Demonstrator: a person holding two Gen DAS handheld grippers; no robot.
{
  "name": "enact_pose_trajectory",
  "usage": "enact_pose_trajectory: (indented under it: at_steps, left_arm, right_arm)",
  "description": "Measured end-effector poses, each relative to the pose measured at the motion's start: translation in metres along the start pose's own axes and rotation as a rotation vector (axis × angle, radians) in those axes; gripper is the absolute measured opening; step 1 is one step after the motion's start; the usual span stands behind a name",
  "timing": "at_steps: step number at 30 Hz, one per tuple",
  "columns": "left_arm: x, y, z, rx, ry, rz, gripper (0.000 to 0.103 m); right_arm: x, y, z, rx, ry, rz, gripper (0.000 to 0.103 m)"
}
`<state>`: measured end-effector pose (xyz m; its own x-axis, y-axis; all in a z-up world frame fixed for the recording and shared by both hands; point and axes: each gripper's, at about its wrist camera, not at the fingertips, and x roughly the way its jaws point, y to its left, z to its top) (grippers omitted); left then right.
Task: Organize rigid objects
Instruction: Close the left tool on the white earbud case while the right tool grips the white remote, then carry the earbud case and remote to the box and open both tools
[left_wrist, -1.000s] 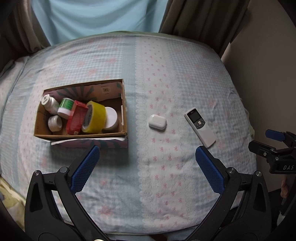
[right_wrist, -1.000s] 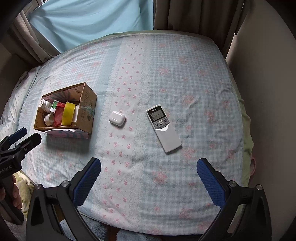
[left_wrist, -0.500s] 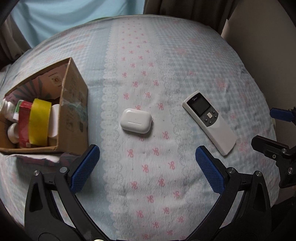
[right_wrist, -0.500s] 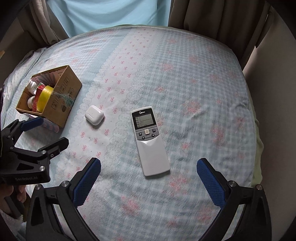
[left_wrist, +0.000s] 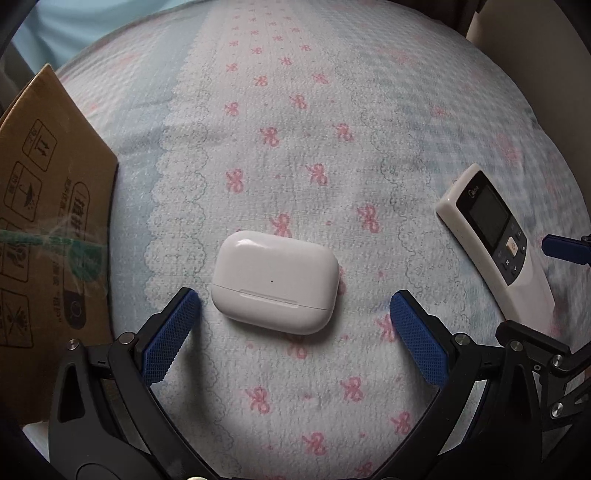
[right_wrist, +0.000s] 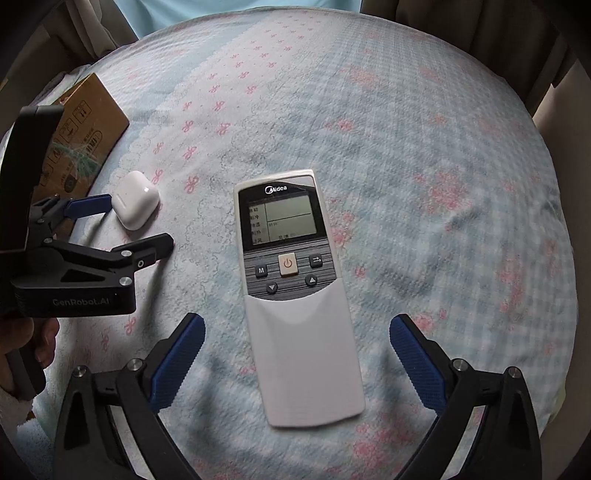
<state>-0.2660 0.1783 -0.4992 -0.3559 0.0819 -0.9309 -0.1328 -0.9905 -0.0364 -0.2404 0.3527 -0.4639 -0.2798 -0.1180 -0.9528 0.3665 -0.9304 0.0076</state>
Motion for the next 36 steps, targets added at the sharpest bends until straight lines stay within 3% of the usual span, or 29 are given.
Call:
enact_pose_trajectory:
  at_steps: [3,6,8,14,18,21,30,36]
  left_arm:
    - [0.002,-0.001,0.004,0.032,-0.001,-0.012,0.103]
    - [0.003,0.0,0.007,0.059,0.0,-0.028,0.102]
    - [0.004,0.0,0.008,0.075,0.001,-0.036,0.1]
    - [0.0,0.002,0.016,0.101,0.011,-0.049,0.08]
    - [-0.002,0.005,0.018,0.096,0.013,-0.041,0.06]
    - [-0.004,0.005,0.019,0.096,0.024,-0.04,0.059]
    - [-0.011,0.011,0.023,0.058,0.02,-0.052,0.059]
    - [-0.035,0.015,0.026,0.033,-0.013,-0.064,0.059]
  right_arm:
    - [0.005,0.003,0.005,-0.022,-0.005,-0.01,0.099]
    - [0.01,0.006,0.009,-0.034,0.016,0.007,0.078]
    - [0.011,0.009,0.01,-0.054,0.015,-0.005,0.077]
    - [0.01,0.006,0.014,-0.039,0.025,0.006,0.076]
    - [0.009,0.006,0.014,-0.03,0.036,-0.02,0.067]
    - [0.006,0.008,0.013,-0.02,0.04,-0.038,0.057]
    - [-0.007,0.005,0.009,0.032,0.035,-0.029,0.056]
    - [-0.029,0.005,0.002,0.091,0.011,-0.011,0.055]
